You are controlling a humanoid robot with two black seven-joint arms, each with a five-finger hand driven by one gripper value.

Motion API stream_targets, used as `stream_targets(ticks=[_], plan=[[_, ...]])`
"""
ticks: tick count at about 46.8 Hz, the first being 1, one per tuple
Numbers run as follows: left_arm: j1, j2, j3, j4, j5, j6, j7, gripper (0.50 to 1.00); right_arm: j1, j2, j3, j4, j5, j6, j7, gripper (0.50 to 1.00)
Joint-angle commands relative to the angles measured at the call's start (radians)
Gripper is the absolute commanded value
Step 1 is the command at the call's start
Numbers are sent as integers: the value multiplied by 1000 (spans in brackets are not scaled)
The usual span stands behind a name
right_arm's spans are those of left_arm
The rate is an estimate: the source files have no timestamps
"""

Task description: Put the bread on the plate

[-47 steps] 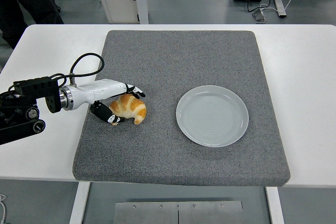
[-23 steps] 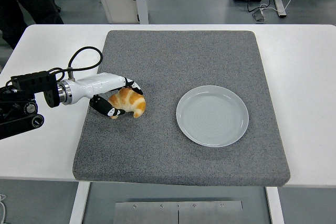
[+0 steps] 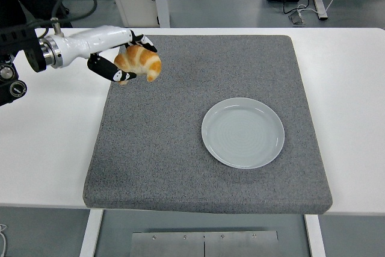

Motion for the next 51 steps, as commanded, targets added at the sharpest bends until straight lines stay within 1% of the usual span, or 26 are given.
stream_targets(ticks=[1, 8, 13, 34, 38, 43, 51], plan=[[-3, 8, -36, 0, 0, -25, 1, 663, 0, 0, 0, 2, 0, 0, 0, 1000], [-32, 19, -70, 0, 0, -63, 1, 663, 0, 0, 0, 0, 0, 0, 0, 1000], [-36, 17, -99, -6, 0, -82, 3, 663, 0, 0, 0, 0, 0, 0, 0, 1000], [-72, 14, -135, -9, 2, -126, 7, 663, 0, 0, 0, 2, 1, 0, 0, 1000], [-72, -3, -136, -9, 2, -128, 12, 663, 0, 0, 0, 2, 1, 0, 0, 1000], [-67, -49, -138, -9, 2, -128, 18, 663, 0, 0, 0, 0, 0, 0, 0, 1000], [-65, -78, -141, -9, 2, -128, 18, 663, 0, 0, 0, 0, 0, 0, 0, 1000]])
